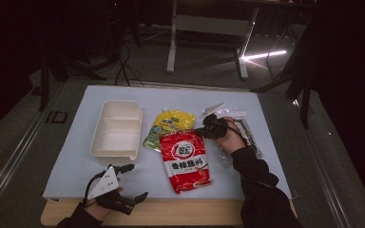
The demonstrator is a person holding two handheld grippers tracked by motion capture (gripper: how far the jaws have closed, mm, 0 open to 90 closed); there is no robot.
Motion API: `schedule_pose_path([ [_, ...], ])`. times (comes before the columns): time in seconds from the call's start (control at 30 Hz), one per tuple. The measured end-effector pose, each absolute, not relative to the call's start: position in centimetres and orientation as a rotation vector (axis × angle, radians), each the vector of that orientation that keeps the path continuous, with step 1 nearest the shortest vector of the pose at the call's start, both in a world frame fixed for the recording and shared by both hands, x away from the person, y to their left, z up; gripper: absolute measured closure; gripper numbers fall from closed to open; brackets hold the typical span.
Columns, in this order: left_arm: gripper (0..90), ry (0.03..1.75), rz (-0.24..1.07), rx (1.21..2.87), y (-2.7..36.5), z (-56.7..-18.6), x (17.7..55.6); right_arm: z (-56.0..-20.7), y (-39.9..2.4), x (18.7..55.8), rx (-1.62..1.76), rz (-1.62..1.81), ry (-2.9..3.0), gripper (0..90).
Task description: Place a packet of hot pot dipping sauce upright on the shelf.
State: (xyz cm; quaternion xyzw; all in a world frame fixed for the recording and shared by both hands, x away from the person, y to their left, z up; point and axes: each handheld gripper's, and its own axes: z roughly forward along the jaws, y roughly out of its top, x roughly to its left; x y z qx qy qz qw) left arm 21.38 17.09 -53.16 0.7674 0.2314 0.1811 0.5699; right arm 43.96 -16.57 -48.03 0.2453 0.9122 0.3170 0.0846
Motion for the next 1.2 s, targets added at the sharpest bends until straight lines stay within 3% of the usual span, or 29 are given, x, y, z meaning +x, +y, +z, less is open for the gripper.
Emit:
schedule_pose_path([
  [0.4, 0.8, 0.584, 0.466, 1.839, 16.4, -52.5, 21.5, -44.9, -17.7, 41.4, 0.657, 1.018, 2.666, 89.1],
  [0.7, 3.4, 0.622, 0.353, 1.833, 16.1, -50.9, 21.9, -43.1, -18.5, 39.5, 0.612, 1.093, 2.617, 89.0],
  [1.2, 2.4, 0.612, 0.351, 1.799, 15.6, -48.4, 22.5, -40.6, -19.7, 36.4, 0.530, 1.149, 2.566, 89.0],
])
